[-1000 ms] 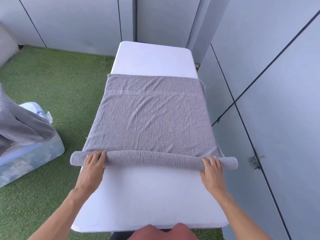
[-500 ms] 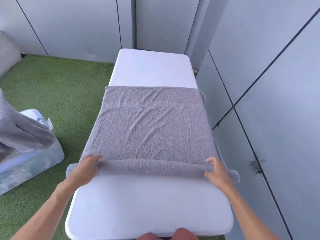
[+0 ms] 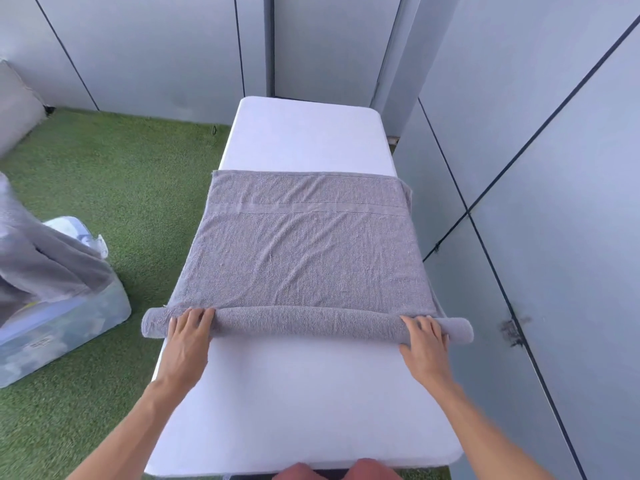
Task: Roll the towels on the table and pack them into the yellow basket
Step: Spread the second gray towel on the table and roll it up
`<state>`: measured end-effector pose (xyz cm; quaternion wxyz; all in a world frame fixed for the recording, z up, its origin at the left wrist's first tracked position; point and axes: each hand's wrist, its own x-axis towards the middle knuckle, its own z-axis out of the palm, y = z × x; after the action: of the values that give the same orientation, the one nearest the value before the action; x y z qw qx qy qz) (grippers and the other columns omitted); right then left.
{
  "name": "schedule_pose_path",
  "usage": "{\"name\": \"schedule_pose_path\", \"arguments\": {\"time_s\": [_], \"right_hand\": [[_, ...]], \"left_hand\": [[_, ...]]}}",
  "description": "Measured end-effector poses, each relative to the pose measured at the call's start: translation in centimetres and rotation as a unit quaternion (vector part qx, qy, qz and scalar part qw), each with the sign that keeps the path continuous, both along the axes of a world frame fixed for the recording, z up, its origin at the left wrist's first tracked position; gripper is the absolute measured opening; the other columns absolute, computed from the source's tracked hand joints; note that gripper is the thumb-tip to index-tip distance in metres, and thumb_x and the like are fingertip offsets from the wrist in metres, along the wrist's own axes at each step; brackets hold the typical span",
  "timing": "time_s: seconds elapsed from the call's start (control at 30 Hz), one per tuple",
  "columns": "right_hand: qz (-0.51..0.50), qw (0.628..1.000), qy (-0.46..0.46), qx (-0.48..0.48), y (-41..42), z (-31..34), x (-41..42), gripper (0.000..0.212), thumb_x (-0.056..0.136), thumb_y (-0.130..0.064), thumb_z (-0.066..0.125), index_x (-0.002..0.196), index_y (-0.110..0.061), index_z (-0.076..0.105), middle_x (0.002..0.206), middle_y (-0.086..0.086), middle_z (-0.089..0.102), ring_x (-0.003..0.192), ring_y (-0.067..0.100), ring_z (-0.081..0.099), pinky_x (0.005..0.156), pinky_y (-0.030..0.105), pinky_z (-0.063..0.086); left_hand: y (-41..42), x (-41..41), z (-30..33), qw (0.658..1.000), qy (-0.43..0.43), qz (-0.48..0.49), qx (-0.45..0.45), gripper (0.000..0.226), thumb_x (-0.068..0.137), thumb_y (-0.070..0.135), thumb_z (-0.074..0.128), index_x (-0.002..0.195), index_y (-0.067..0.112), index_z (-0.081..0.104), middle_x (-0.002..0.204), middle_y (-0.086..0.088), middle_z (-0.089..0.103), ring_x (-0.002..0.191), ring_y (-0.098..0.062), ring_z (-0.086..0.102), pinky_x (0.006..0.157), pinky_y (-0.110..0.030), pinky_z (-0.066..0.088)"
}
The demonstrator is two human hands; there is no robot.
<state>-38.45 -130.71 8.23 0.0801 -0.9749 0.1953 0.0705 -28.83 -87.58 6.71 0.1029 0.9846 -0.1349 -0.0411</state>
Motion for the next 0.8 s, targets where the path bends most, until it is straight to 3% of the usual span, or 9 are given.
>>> {"name": "schedule_pose_path", "arguments": {"time_s": [0.07, 0.2, 0.43, 0.53, 0.6, 0.67, 0.7, 0.77, 0.8], "right_hand": [[-0.002, 1.0, 0.003, 0.007, -0.1, 0.4, 0.3, 0.05, 0.084, -0.018, 0.064, 0.132, -0.021, 0.051, 0.123, -0.001, 0.05, 0.127, 0.023, 0.035, 0.106, 0.047, 0.028], [0.021, 0.999, 0.03, 0.037, -0.4, 0.8, -1.7, 0.043, 0.09, -0.021, 0.058, 0.131, -0.02, 0.049, 0.124, -0.002, 0.048, 0.127, 0.021, 0.034, 0.106, 0.042, 0.025], [0.006, 0.987, 0.129, 0.099, -1.5, 3.0, -3.9, 0.051, 0.079, -0.029, 0.062, 0.129, -0.033, 0.053, 0.128, -0.011, 0.052, 0.127, 0.015, 0.042, 0.102, 0.039, 0.037], [-0.065, 0.972, 0.136, 0.181, -1.9, 3.6, -1.5, 0.058, 0.068, -0.03, 0.068, 0.125, -0.033, 0.056, 0.121, -0.009, 0.059, 0.106, 0.014, 0.059, 0.09, 0.035, 0.048], [-0.116, 0.967, 0.024, 0.224, -1.6, 3.1, -0.5, 0.054, 0.07, -0.019, 0.073, 0.122, -0.024, 0.058, 0.122, 0.0, 0.055, 0.105, 0.02, 0.058, 0.089, 0.028, 0.044], [-0.099, 0.973, -0.107, 0.177, -0.7, 2.4, -0.8, 0.037, 0.078, -0.01, 0.072, 0.113, -0.017, 0.062, 0.119, 0.006, 0.049, 0.115, 0.026, 0.05, 0.097, 0.026, 0.033], [-0.074, 0.977, -0.15, 0.13, -0.1, 2.1, -1.3, 0.029, 0.081, -0.01, 0.07, 0.108, -0.015, 0.064, 0.119, 0.007, 0.048, 0.118, 0.029, 0.047, 0.102, 0.031, 0.031], [-0.038, 0.983, -0.173, 0.046, 0.8, 1.1, -2.6, 0.026, 0.084, -0.014, 0.069, 0.11, -0.015, 0.068, 0.122, 0.008, 0.051, 0.12, 0.031, 0.045, 0.104, 0.042, 0.033], [-0.027, 0.987, -0.157, 0.019, 1.0, 0.4, -3.4, 0.033, 0.084, -0.017, 0.07, 0.117, -0.015, 0.066, 0.127, 0.008, 0.051, 0.124, 0.031, 0.044, 0.105, 0.045, 0.033]], "left_hand": [[0.1, 0.6, 0.2, 1.0, -0.014, 0.009, -0.021, 0.051, 0.069, -0.013, 0.068, 0.113, 0.007, 0.055, 0.104, -0.011, 0.057, 0.096, -0.036, 0.055, 0.082, -0.051, 0.046], [1.3, -0.8, -0.3, 0.999, 0.002, 0.013, -0.036, 0.045, 0.076, -0.015, 0.058, 0.115, 0.008, 0.062, 0.11, -0.008, 0.06, 0.105, -0.034, 0.055, 0.092, -0.048, 0.047], [2.3, -0.9, 1.8, 0.983, 0.179, 0.001, -0.024, 0.044, 0.087, 0.001, 0.052, 0.129, 0.016, 0.055, 0.122, -0.002, 0.056, 0.119, -0.023, 0.05, 0.1, -0.031, 0.037], [1.3, 1.9, 3.0, 0.968, 0.246, 0.029, -0.048, 0.044, 0.085, 0.0, 0.051, 0.126, 0.016, 0.056, 0.121, -0.008, 0.056, 0.117, -0.027, 0.052, 0.096, -0.031, 0.039], [0.8, 2.7, 2.9, 0.975, 0.189, 0.074, -0.086, 0.042, 0.082, -0.002, 0.055, 0.12, 0.015, 0.059, 0.115, -0.012, 0.053, 0.111, -0.033, 0.052, 0.093, -0.039, 0.041], [0.5, 1.9, 2.6, 0.993, 0.054, 0.093, -0.052, 0.027, 0.082, 0.001, 0.062, 0.104, 0.017, 0.064, 0.104, -0.01, 0.052, 0.095, -0.034, 0.049, 0.079, -0.044, 0.041], [0.3, 1.0, 2.5, 0.996, -0.011, 0.081, -0.023, 0.019, 0.082, 0.004, 0.064, 0.095, 0.017, 0.063, 0.097, -0.008, 0.051, 0.087, -0.031, 0.045, 0.072, -0.042, 0.039], [-0.2, -1.5, 2.4, 0.995, -0.082, 0.055, -0.023, 0.005, 0.088, 0.014, 0.058, 0.092, 0.015, 0.059, 0.093, -0.006, 0.048, 0.08, -0.029, 0.043, 0.066, -0.04, 0.037], [-0.2, -2.8, 1.7, 0.994, -0.093, 0.052, -0.032, 0.015, 0.091, 0.022, 0.05, 0.098, 0.013, 0.059, 0.096, -0.006, 0.049, 0.083, -0.03, 0.045, 0.067, -0.042, 0.04]]}}
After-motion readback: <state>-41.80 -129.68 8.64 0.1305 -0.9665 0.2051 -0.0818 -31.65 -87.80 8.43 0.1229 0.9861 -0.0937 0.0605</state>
